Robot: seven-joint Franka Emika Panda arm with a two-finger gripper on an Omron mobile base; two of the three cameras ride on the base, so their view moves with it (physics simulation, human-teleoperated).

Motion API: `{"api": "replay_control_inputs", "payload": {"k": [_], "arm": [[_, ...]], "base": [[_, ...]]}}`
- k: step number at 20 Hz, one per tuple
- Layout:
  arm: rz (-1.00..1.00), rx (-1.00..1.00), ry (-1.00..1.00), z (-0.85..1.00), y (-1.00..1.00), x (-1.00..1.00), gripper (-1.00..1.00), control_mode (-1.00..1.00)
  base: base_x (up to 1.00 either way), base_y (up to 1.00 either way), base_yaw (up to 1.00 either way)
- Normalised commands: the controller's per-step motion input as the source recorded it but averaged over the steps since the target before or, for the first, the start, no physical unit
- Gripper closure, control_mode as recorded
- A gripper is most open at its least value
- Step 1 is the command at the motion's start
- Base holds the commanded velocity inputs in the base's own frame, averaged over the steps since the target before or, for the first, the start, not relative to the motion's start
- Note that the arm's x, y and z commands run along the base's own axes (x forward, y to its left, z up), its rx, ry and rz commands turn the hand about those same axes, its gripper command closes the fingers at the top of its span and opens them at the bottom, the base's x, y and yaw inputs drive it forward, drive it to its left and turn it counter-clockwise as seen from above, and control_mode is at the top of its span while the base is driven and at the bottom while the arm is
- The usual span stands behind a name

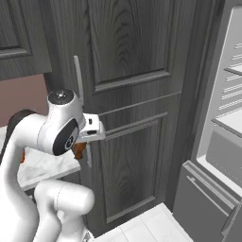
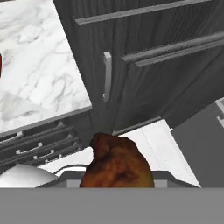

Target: Open the fridge, remove the pear, carrot, and chicken drumstick, and place them on any counter.

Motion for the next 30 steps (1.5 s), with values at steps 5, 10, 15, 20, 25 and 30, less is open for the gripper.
{"api": "replay_control_inputs", "payload": {"k": [5,10,15,20,25,30], "arm": [[0.17,-0.23,-0.04,0.00,1.00,-0.42,1.00,-1.00],[0.06,-0.17,0.00,-0.18,1.00,0.20,1.00,-1.00],[0.00,-0.02,0.10,-0.40,1.00,0.81,1.00,-1.00],[0.00,0.00,0.13,-0.65,1.00,0.88,1.00,-1.00],[0.00,-0.01,0.10,-0.87,1.00,0.99,1.00,-1.00],[-0.05,-0.05,0.20,-0.62,0.73,0.80,1.00,-1.00]], "base": [[0.00,0.00,0.00],[0.00,0.00,0.00],[0.00,0.00,0.00],[0.00,0.00,0.00],[0.00,0.00,0.00],[0.00,0.00,0.00]]}}
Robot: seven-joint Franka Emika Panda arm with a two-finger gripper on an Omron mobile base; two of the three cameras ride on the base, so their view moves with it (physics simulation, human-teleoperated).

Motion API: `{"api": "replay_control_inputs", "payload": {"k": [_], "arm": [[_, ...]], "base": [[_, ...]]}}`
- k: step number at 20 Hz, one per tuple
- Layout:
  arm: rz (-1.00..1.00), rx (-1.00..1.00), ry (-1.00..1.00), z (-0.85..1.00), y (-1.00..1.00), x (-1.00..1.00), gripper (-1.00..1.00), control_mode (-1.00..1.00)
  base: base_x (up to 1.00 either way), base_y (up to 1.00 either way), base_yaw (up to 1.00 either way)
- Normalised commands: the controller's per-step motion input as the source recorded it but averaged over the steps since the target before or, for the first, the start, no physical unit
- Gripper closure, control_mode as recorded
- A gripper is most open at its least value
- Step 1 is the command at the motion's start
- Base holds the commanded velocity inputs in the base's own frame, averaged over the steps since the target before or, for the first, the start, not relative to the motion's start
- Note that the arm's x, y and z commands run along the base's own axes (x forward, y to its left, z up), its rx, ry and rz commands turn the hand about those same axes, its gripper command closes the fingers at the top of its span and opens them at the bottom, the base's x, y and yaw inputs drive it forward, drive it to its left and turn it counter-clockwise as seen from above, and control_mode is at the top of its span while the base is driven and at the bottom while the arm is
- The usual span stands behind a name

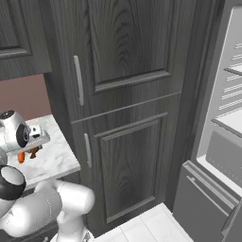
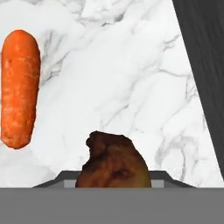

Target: Open the fridge, remove the pear, carrot, and chicken drumstick, and place them on any counter.

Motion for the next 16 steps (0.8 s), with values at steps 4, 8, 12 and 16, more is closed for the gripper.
{"api": "replay_control_inputs", "payload": {"k": [4,8,12,16], "arm": [[-0.07,-0.03,0.16,-0.49,0.45,0.62,1.00,-1.00],[-0.07,-0.01,0.12,-0.41,0.20,0.64,1.00,-1.00],[-0.06,-0.03,0.01,-0.41,0.10,0.36,-1.00,-1.00],[-0.04,-0.04,0.00,-0.26,0.01,0.18,-1.00,-1.00]], "base": [[0.00,0.00,0.00],[0.00,0.00,0.00],[0.00,0.00,0.00],[0.00,0.00,0.00]]}}
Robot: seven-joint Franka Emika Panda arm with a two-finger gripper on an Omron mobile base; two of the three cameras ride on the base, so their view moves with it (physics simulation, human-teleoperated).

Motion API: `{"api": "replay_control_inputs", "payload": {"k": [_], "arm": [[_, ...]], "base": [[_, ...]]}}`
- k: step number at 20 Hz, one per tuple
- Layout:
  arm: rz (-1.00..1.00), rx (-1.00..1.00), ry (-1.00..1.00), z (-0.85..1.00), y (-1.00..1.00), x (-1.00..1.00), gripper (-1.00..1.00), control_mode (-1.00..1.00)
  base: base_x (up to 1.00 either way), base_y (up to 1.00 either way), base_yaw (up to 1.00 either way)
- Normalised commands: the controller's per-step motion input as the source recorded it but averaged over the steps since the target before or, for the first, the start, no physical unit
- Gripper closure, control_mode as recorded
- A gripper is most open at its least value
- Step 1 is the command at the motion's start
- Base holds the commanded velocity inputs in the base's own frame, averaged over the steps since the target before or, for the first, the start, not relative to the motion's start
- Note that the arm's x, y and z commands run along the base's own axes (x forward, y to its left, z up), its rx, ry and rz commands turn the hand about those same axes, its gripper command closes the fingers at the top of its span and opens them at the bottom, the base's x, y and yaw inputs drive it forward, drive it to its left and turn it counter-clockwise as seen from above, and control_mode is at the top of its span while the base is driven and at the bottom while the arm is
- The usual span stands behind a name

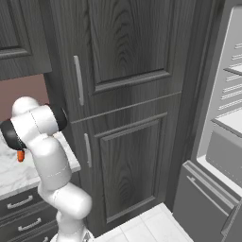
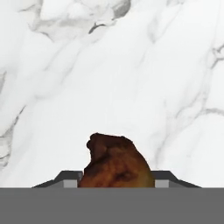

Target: Open the fridge, remove the pear, carrot, and chicken drumstick, and place them on any counter.

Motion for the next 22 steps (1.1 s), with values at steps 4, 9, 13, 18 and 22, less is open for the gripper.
{"api": "replay_control_inputs", "payload": {"k": [4,9,13,18,22], "arm": [[-0.02,-0.01,-0.08,-0.03,0.04,0.25,-1.00,-1.00],[0.00,0.00,-0.10,0.09,0.05,0.06,-1.00,-1.00],[0.00,0.00,-0.25,0.75,-0.25,-0.72,-1.00,-1.00],[0.00,0.02,-0.33,0.80,-0.56,-0.95,-1.00,-1.00],[0.00,0.00,-0.31,0.36,-0.68,-0.79,-1.00,-1.00]], "base": [[0.00,0.00,0.00],[0.00,0.00,0.00],[0.00,0.00,0.00],[0.00,0.00,0.00],[0.00,0.00,0.00]]}}
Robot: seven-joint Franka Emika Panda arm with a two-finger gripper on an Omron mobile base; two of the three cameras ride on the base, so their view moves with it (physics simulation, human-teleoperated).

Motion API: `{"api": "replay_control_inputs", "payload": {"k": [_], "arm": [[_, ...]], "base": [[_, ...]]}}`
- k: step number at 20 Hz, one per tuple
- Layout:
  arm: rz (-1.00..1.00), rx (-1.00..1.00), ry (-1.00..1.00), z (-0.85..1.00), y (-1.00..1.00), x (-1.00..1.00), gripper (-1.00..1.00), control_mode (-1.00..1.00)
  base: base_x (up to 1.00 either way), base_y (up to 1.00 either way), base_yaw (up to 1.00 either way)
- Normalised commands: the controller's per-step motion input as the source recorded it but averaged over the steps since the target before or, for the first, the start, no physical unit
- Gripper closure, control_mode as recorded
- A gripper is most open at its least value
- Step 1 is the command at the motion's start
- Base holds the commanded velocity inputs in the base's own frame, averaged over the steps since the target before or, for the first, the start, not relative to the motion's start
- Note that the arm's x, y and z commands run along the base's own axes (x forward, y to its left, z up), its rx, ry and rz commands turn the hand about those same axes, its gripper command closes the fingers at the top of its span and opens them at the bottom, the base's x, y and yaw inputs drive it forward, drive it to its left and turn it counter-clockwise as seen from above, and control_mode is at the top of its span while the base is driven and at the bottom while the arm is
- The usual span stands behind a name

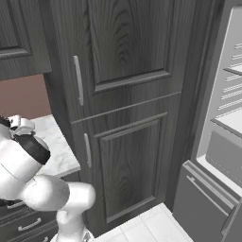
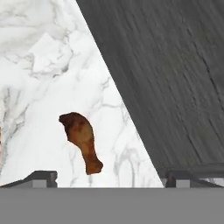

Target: Open the fridge, remove the pear, carrot, and chicken drumstick, and place them on any counter.

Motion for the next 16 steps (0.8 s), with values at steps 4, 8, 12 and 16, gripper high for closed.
{"api": "replay_control_inputs", "payload": {"k": [4,8,12,16], "arm": [[0.00,0.00,-0.29,0.41,-0.87,-0.89,-1.00,-1.00],[0.00,0.14,-0.10,0.95,-0.95,-0.91,-1.00,-1.00],[0.00,0.30,0.03,1.00,-0.79,-0.85,-1.00,-1.00],[0.00,0.34,0.26,1.00,-0.84,-0.78,-1.00,-1.00]], "base": [[0.00,0.00,0.00],[0.00,0.00,0.00],[0.00,0.00,0.00],[0.00,0.00,0.00]]}}
